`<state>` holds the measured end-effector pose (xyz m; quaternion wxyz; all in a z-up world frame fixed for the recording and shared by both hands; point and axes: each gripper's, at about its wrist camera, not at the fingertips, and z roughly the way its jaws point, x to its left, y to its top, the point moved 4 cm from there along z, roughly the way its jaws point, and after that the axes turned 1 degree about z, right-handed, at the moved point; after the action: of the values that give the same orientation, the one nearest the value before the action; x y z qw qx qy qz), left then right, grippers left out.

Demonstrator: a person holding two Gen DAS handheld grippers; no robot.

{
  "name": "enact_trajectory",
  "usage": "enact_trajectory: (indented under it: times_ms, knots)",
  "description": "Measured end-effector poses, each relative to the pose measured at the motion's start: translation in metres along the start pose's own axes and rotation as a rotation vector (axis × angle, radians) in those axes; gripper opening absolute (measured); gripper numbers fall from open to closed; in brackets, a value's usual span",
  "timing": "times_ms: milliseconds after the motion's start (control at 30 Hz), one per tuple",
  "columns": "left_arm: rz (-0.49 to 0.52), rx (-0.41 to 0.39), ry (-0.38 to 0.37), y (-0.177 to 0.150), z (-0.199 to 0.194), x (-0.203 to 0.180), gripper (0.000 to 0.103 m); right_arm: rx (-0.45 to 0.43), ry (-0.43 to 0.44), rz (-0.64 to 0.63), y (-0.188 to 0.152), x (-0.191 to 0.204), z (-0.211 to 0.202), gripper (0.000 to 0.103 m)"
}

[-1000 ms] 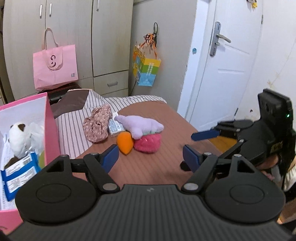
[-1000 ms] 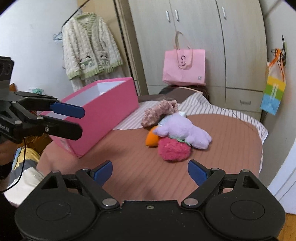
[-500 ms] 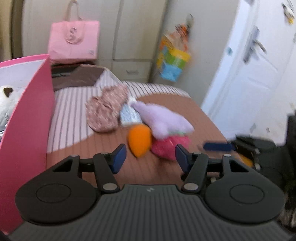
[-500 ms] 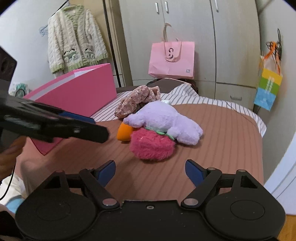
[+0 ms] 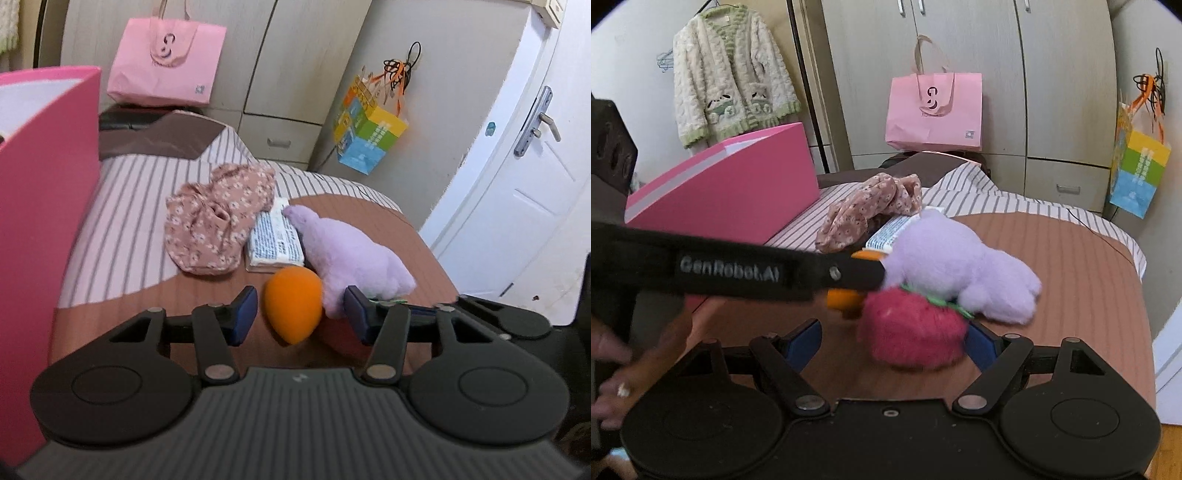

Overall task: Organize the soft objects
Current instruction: 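Grasp the orange makeup sponge with the left gripper while the right gripper grasps the pink strawberry plush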

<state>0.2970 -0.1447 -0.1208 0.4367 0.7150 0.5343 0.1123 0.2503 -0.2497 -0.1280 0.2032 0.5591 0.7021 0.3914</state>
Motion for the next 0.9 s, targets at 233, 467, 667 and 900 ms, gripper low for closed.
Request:
enact_trajectory:
  times_ms: [233, 467, 667, 900]
  knots:
    - [-0.019, 0.001, -0.024, -0.002, 0.003, 0.004, 0.048, -0.012, -0.072, -0.082, -0.006, 0.009, 0.003, 0.075]
    - [-0.064, 0.005, -0.08, -0.005, 0.0, 0.009, 0.049, -0.043, -0.078, 0.024, -0.011, -0.002, -0.012, 0.052]
    - [-0.042, 0.006, -0.078, -0.007, 0.002, 0.006, 0.049, -0.059, -0.112, 0.054, -0.021, -0.005, -0.021, 0.051]
    - [0.018, 0.022, -0.08, -0.014, 0.005, 0.0, 0.049, -0.067, -0.142, 0.058, -0.024, -0.011, -0.022, 0.051]
